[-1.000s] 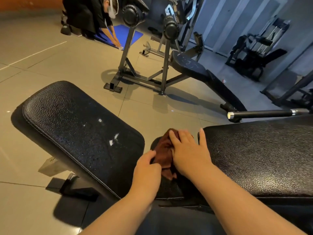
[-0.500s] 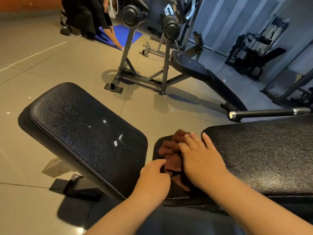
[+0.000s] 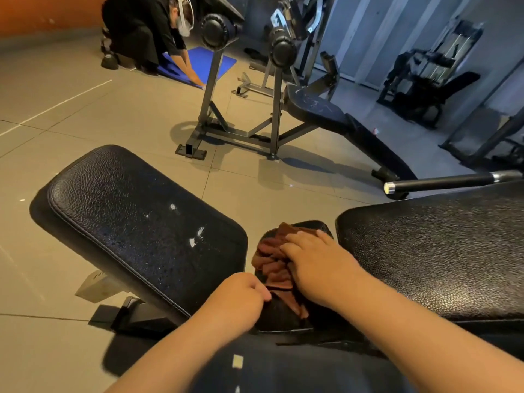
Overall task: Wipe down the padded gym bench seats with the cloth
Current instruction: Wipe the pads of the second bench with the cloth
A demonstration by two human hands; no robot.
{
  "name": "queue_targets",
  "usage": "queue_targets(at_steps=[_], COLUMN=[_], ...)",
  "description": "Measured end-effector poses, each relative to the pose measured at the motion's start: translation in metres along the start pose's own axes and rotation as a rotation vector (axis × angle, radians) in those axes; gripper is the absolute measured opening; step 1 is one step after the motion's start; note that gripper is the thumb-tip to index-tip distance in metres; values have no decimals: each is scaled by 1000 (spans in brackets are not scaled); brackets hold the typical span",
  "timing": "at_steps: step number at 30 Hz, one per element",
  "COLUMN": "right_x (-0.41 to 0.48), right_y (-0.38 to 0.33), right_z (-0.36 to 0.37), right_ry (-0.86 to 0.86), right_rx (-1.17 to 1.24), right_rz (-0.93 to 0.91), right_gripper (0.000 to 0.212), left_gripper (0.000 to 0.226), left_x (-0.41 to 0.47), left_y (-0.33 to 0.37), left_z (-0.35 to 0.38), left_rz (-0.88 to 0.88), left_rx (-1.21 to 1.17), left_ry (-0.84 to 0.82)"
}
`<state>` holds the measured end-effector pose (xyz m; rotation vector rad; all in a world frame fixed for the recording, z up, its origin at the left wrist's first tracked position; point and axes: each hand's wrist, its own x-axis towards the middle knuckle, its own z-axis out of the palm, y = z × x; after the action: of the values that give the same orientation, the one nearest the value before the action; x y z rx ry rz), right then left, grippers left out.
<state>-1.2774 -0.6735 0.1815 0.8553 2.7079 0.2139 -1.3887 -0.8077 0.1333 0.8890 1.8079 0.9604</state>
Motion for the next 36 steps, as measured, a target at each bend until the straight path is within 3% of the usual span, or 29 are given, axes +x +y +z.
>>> queue_targets(at_steps=[2,4,7,14,17,22,25,30,32,36], right_x=[15,36,55,-7,-26,6,19,-20,-36,-8], right_y=[13,4,-29,-39,-9,-11,-36,-43,-28,0], right_z=[-3,-2,12,10,0,1,15,16,8,-2], right_ry=[38,35,4,-25,33,30,16,-15,-1,28], right_rx=[-52,-84,-109,-48,-70,-111,-126,-18,39,15], right_rz=[98,184,169,-91,-8,244,115,-114,-99,102], right_gripper=[48,53,59,52,50,60,62,43,42,55], left_gripper=[29,24,26,37,24,42,42,76,82,73], left_x=[-1,-3,-3,4,6,10,3,-23,-37,-41], left_y=[-5,-13,-27,-28,-25,-30,-28,-39,-35,-44], left_z=[-1,-2,-3,-14,-11,-8,-8,-27,-35,-40], left_rz=[40,114,255,349,441,441,409,408,401,534], left_rx=[106,370,634,646,774,1072,1197,1275,1249,1257], left_ry=[37,81,81,94,139,133,105,202,186,190])
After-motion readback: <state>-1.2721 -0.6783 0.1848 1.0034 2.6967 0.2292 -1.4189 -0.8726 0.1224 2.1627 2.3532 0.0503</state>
